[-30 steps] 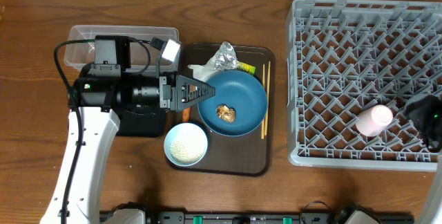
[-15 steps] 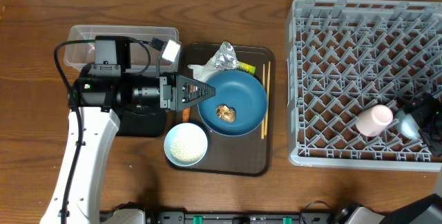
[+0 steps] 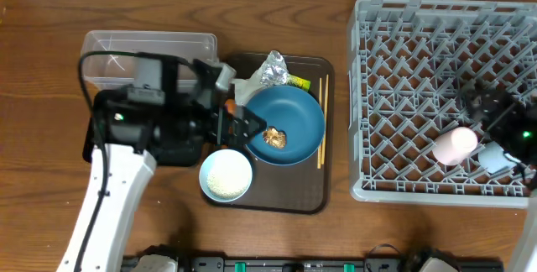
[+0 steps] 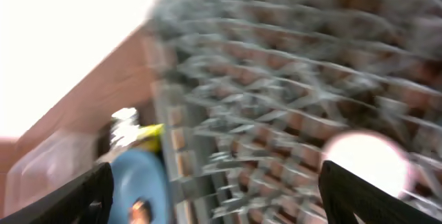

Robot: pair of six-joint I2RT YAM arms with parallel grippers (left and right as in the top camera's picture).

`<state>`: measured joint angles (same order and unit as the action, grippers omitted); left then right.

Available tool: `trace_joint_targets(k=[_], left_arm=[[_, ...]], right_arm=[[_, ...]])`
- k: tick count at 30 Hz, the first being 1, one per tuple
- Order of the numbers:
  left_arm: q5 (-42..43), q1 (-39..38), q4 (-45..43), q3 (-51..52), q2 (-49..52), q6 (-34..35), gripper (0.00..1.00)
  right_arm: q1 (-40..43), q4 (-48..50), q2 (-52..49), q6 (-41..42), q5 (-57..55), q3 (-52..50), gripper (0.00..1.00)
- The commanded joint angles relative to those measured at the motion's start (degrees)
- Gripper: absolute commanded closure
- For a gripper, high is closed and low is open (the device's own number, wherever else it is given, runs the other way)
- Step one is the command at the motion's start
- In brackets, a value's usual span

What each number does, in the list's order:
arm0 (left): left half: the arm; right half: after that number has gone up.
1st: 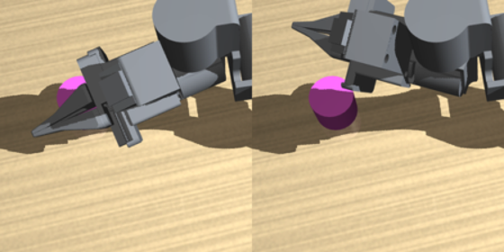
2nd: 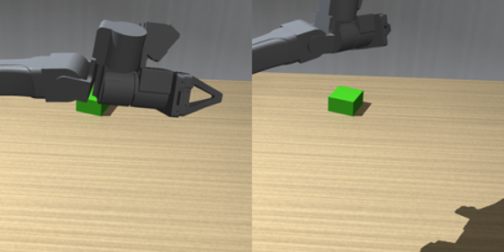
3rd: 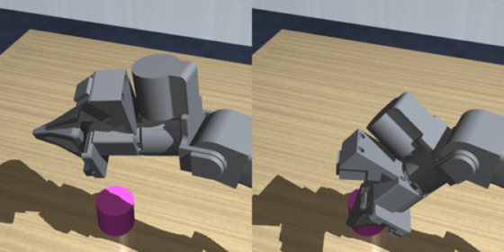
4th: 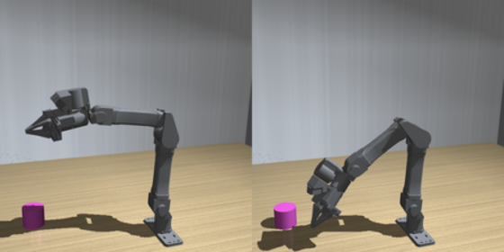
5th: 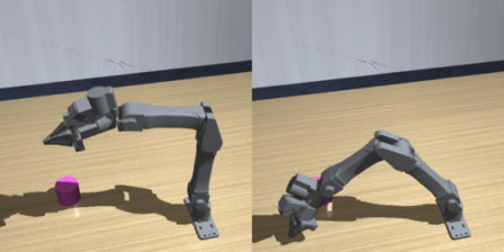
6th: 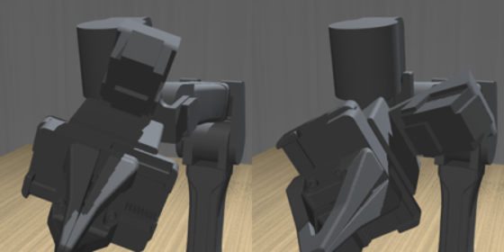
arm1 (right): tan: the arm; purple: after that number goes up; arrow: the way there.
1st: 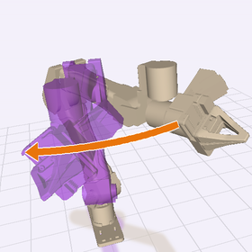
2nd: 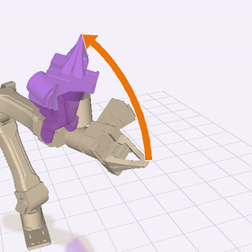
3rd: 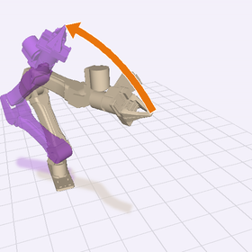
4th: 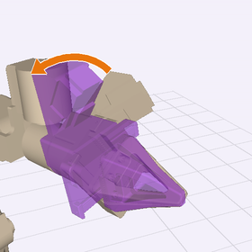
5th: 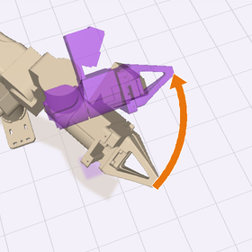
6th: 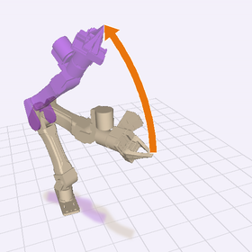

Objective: Sort waste into correct bins and load items into the dishwasher rack
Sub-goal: 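Grasp the blue plate rim with the left gripper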

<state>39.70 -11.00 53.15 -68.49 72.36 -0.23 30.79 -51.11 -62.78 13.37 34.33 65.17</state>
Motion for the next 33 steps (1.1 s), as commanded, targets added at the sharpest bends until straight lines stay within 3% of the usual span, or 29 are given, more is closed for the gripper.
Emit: trace_joint_targets(k=[1,3,9,13,19,27,28,33], left_arm=[[-27.5,-4.3,0.8,0.3,1.1,4.5,0.02],[-29.6,-6.5,0.0,0.8,2.9,5.5,0.00],[-36.6,-11.3,-3.0,0.9,12.8,11.2,0.21],[-38.2,-11.6,-5.5,0.9,19.9,13.3,0.28],[-31.6,-11.6,-9.6,0.9,28.3,13.2,0.59],[-31.1,-11.6,-12.1,0.9,36.6,13.2,0.81],[-31.1,-11.6,-12.1,0.9,37.1,13.2,0.92],[-31.1,-11.6,-11.0,0.7,36.3,13.2,0.94]], right_arm=[[-5.9,0.2,3.0,-2.3,3.3,0.9,0.14],[-9.0,0.1,3.6,-2.3,1.1,0.9,0.14],[-13.4,-0.2,2.9,-1.0,-3.7,0.8,0.14],[-13.6,-1.4,2.4,-1.0,-4.0,0.8,0.14],[-13.6,-2.5,2.1,-1.0,-4.5,0.8,0.14],[-13.6,-2.4,2.1,-1.0,-4.5,0.8,0.14],[-13.6,-2.5,2.1,-1.0,-4.5,0.8,0.14],[-13.6,-2.5,2.1,-1.0,-4.5,0.8,0.14]])
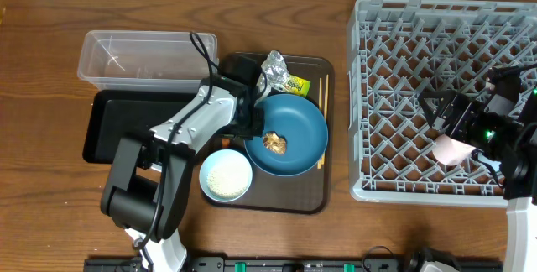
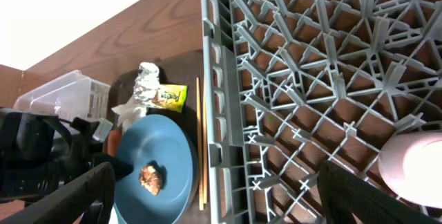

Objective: Sort waste into correct bins and load items into the dishwasher rack
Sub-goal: 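Grasp the blue plate rim with the left gripper, then tip the blue plate over the black tray to dump scraps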

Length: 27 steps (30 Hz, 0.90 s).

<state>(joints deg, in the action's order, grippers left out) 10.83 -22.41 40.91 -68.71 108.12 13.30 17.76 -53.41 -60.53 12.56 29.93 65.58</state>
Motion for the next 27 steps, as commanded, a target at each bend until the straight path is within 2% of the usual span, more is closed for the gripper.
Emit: trace_joint_targets(k=[1,8,12,20,24,27], left_arm=[[-2.2,-0.2,2.0,0.6,-0.4,-0.3,0.94],[-2.3,0.4,6.7,-1.6,-13.1,-0.5,0.94],[-3.8,3.5,9.6,-1.6,-21.8,-0.5,0.94],[-29.9,14.3,23.0,-1.6,-35.5,0.2,0.94],[-45.7,18.8,26.3,-1.6,-39.1,7.7,0.94],[-52.3,19.1,26.6,-1.6,-39.3,10.3,0.94]], right_arm=[[-0.6,-0.2,-0.1,-0.2,-0.1,0.4,0.14],[-0.6,-0.2,-0.1,-0.2,-0.2,0.4,0.14],[-0.6,-0.2,-0.1,-0.2,-0.1,0.4,0.14],[-0.6,0.1,-0.1,-0.2,-0.1,0.4,0.14],[-0.6,0.8,-0.1,-0.2,-0.1,0.4,0.14],[-0.6,1.4,-0.1,-0.2,-0.1,0.4,0.14]])
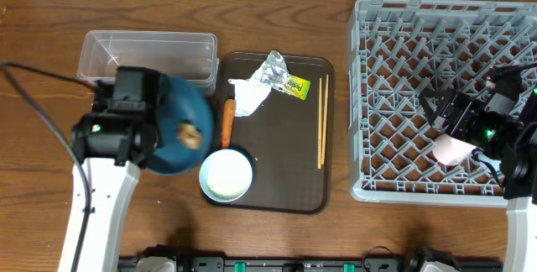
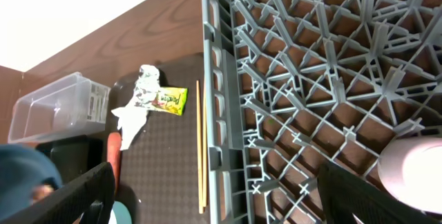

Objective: Sort waste into correct bins and load items into the dishwasher rack
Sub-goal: 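Tip the blue plate over the black tray to dump scraps, then hand the blue plate from left gripper to right gripper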

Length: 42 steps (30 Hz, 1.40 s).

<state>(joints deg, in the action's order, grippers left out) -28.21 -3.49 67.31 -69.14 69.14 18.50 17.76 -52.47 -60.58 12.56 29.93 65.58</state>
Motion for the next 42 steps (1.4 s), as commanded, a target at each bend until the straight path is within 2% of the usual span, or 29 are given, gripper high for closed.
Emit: trace_joint_targets(k=[1,6,8,10,12,15,20,25,29,34,38,42], left_arm=[[-15.2,0.0,0.8,-1.2,0.0,7.3,0.94],[-25.3,-2.6,1.0,-1.1,3.3,12.8,0.94],[-26.3,-4.7,1.6,-1.1,5.1,13.0,0.94],[-26.6,-7.6,4.7,-0.9,7.3,16.0,0.94],[-31.0,-10.6,6.4,0.4,10.0,19.3,0.94],[-40.2,-11.9,6.6,1.0,14.1,19.3,0.94],[-41.2,-11.7,8.3,1.0,18.6,19.3,0.94],[-46.0,-11.7,11.1,0.3,18.0,19.3,0.94],[-38.6,-11.7,9.1,-0.9,16.7,19.3,0.94],[-22.0,-11.8,6.9,-5.7,11.5,18.5,0.94],[-0.1,-11.8,0.1,-10.3,5.4,4.5,0.94],[13.4,-11.8,-6.4,-11.0,-0.6,1.2,0.94]], right_arm=[[-0.6,0.6,-0.1,-0.1,-0.1,0.4,0.14],[-0.6,1.0,-0.1,0.4,-0.1,0.4,0.14],[-0.6,1.4,-0.1,0.8,-0.1,0.4,0.14],[-0.6,1.5,-0.1,1.9,-0.1,0.4,0.14],[-0.6,1.4,-0.1,2.2,-0.1,0.4,0.14],[-0.6,1.3,-0.1,2.2,-0.1,0.4,0.14],[-0.6,0.9,-0.1,2.2,-0.1,0.4,0.14],[-0.6,1.0,-0.1,2.2,-0.1,0.4,0.14],[-0.6,1.0,-0.1,1.4,0.6,0.4,0.14],[-0.6,0.5,-0.1,-8.1,9.9,0.4,0.13],[-1.5,0.5,-0.1,-12.3,20.5,0.4,0.15],[-6.4,1.9,-0.3,-12.2,25.7,0.3,0.16]])
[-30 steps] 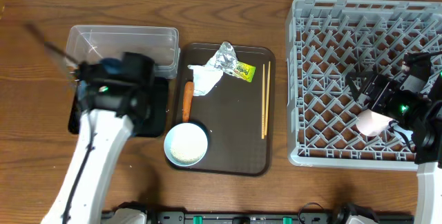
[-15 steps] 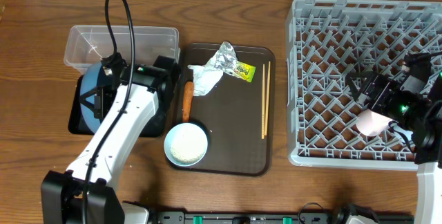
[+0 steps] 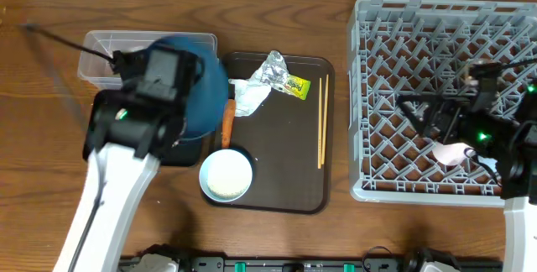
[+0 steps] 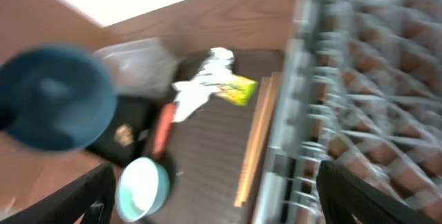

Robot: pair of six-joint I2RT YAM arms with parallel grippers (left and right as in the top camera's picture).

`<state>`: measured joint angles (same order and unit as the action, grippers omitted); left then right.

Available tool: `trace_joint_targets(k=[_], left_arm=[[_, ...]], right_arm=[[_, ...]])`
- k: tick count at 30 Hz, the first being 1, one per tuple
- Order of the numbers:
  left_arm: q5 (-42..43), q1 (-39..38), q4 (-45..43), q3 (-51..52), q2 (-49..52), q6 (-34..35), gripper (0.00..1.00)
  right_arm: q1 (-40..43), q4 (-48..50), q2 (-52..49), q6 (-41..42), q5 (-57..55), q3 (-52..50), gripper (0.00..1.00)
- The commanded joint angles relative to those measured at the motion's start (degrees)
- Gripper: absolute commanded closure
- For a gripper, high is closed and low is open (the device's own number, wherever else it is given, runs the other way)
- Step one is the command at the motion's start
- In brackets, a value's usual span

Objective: Sort waste into correct bins and load items into the dishwasher rack
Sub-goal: 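Hand the blue plate from left gripper to right gripper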

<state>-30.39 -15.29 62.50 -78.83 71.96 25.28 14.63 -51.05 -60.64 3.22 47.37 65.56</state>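
Observation:
My left gripper (image 3: pixel 178 87) is shut on the rim of the blue plate (image 3: pixel 201 87), holding it steeply tilted over the black tray (image 3: pixel 191 150) beside the clear bin (image 3: pixel 99 49). The plate (image 4: pixel 55 96) shows bare in the right wrist view, and a brown food lump (image 4: pixel 126 134) lies in the black tray (image 4: pixel 138 117). My right gripper (image 4: pixel 221 203) is open and empty over the left part of the grey dishwasher rack (image 3: pixel 445 20). A pink cup (image 3: pixel 449 152) lies in the rack next to it.
The brown tray (image 3: pixel 277 180) holds a carrot (image 3: pixel 226 122), a white napkin (image 3: pixel 247 96), crumpled foil (image 3: pixel 273 69), a yellow packet (image 3: pixel 295 83), chopsticks (image 3: pixel 320 121) and a light blue bowl (image 3: pixel 226 175). The rack wall stands right of the tray.
The left gripper has moved the plate back and right and tipped it up; the food lump is off the plate and in the black tray. The right gripper has swung left towards the brown tray.
The left gripper was first at the plate's left rim on the brown tray, while the right gripper hung by the pink cup. Then the plate, still carrying its lump, was held over the black tray. Now it is tipped and the lump lies in that tray.

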Motion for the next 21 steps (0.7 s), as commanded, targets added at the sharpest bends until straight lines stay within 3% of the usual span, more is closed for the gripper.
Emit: trace_joint_targets(k=[1,8,15,17,19,20,21], left_arm=[[18.4,0.0,-2.8,-1.3,-4.5,-5.6,0.94],[36.6,-2.3,-5.2,-1.3,-6.8,-7.3,0.94],[39.0,-8.9,-7.1,-1.3,-6.7,-7.2,0.94],[38.9,-10.8,-7.5,-1.3,-6.7,-7.3,0.94],[38.9,-12.2,-7.9,-1.3,-6.6,-7.3,0.94],[38.9,-12.7,-8.1,-1.3,-6.6,-7.3,0.94],[38.9,-13.1,-8.2,-1.3,-6.5,-7.3,0.94]], right_arm=[[-5.3,0.9,-0.3,-2.9,8.2,0.4,0.16],[-22.2,8.4,-3.0,-1.8,1.0,0.4,0.15],[-32.8,15.7,-8.8,3.6,-11.6,0.4,0.20],[-33.8,17.9,-10.0,4.1,-11.6,0.4,0.36],[-34.0,19.1,-10.6,5.1,-11.6,0.4,0.65],[-34.0,19.3,-10.6,5.1,-11.6,0.4,0.88],[-33.8,19.3,-10.5,5.1,-12.6,0.4,0.99]])
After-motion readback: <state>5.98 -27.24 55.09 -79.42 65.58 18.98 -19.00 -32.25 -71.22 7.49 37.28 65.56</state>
